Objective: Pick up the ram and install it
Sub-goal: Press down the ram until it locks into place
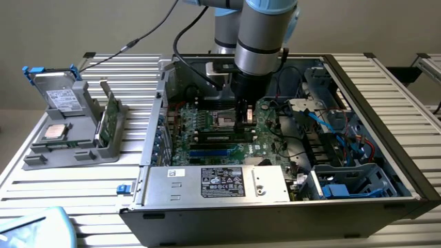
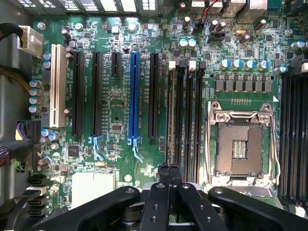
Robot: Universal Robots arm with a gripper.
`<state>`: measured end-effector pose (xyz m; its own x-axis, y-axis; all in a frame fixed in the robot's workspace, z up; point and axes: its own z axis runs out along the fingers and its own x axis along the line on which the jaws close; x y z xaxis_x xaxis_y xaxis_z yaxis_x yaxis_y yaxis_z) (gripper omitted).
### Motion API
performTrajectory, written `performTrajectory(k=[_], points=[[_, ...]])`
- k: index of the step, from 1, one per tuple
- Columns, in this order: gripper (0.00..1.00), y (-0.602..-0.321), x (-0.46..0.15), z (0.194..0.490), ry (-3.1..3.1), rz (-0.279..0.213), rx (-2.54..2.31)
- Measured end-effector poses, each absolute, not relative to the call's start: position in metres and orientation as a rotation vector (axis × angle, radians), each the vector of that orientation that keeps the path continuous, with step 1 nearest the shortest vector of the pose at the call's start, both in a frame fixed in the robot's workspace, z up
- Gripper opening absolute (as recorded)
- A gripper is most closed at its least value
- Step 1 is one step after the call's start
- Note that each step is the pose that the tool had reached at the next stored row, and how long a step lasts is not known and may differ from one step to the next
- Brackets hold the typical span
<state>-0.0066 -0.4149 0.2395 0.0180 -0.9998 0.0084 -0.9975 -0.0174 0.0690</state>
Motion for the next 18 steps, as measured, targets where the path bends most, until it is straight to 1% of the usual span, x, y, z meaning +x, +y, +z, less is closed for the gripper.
performTrajectory(k=[8,18], points=[[0.11,-0.4149,-0.0040,0.2392,-2.163,-0.066,2.201],[0.11,-0.4149,-0.0034,0.2316,-2.163,-0.066,2.201]])
